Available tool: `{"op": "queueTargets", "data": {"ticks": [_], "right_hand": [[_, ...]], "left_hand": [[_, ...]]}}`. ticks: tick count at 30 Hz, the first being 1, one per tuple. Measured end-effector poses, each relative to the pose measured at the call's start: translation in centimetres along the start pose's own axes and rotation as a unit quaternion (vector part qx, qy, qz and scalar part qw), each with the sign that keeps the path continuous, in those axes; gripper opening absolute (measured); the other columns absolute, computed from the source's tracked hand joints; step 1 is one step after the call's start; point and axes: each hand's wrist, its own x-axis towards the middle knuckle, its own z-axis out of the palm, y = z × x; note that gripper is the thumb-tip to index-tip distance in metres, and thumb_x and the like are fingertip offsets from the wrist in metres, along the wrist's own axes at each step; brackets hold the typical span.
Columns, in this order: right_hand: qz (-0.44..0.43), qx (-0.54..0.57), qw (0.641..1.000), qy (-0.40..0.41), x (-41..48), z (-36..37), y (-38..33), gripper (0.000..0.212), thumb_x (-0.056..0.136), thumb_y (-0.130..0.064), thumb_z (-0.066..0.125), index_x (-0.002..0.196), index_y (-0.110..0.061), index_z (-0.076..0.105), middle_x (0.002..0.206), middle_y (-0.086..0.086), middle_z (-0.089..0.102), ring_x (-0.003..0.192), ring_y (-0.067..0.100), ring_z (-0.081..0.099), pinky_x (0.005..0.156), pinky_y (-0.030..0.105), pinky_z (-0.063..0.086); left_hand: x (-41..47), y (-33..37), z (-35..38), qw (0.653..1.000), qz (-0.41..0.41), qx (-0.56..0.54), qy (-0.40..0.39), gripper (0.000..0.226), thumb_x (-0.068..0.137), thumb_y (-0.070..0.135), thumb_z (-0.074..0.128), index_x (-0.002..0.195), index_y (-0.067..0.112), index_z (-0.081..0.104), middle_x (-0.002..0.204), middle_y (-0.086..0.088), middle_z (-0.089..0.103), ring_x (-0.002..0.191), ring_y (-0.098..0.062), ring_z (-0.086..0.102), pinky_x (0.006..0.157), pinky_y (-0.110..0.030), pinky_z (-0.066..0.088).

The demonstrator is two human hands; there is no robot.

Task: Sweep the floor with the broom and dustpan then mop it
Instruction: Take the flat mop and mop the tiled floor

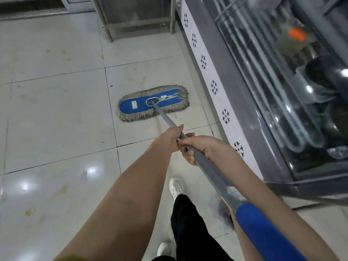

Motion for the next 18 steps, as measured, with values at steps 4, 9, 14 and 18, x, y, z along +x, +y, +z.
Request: {"op": "queueTargets", "data": {"ticks": [4, 9, 14, 18], "right_hand": [[0.012, -0.015, 1.0, -0.003, 2.0, -0.4, -7.4, 0.039, 0.1, -0.025, 0.046, 0.064, -0.011, 0.038, 0.031, 0.0, 0.039, 0.018, 0.005, 0.034, 0.025, 0.009, 0.029], [0.005, -0.024, 1.0, -0.001, 4.3, -0.5, -15.3, 0.039, 0.1, -0.024, 0.046, 0.064, -0.01, 0.037, 0.03, 0.0, 0.037, 0.018, 0.005, 0.034, 0.026, 0.008, 0.029], [-0.002, -0.031, 1.0, 0.004, 6.4, 1.0, -21.5, 0.037, 0.1, -0.022, 0.047, 0.066, -0.011, 0.037, 0.028, -0.001, 0.035, 0.017, 0.005, 0.033, 0.026, 0.007, 0.027], [-0.009, -0.041, 0.999, 0.001, 8.5, 2.9, -26.3, 0.033, 0.1, -0.022, 0.046, 0.069, -0.014, 0.036, 0.028, 0.0, 0.034, 0.017, 0.005, 0.032, 0.027, 0.006, 0.028]], "left_hand": [[2.9, 6.4, 1.5, 0.998, -0.004, -0.049, 0.034, 0.026, 0.098, 0.029, 0.049, 0.082, 0.011, 0.039, 0.07, -0.003, 0.054, 0.05, -0.01, 0.055, 0.043, -0.021, 0.049], [6.4, 13.8, 2.8, 0.996, -0.005, -0.061, 0.057, 0.029, 0.097, 0.032, 0.049, 0.081, 0.01, 0.042, 0.068, -0.002, 0.051, 0.051, -0.011, 0.052, 0.035, -0.02, 0.048], [8.9, 20.2, 2.3, 0.996, 0.0, -0.045, 0.075, 0.033, 0.098, 0.037, 0.047, 0.079, 0.01, 0.042, 0.068, -0.004, 0.051, 0.055, -0.013, 0.052, 0.031, -0.019, 0.045], [10.9, 25.2, 1.2, 0.996, -0.003, -0.029, 0.079, 0.033, 0.096, 0.041, 0.049, 0.088, 0.01, 0.046, 0.066, -0.003, 0.054, 0.043, -0.011, 0.055, 0.034, -0.017, 0.045]]}}
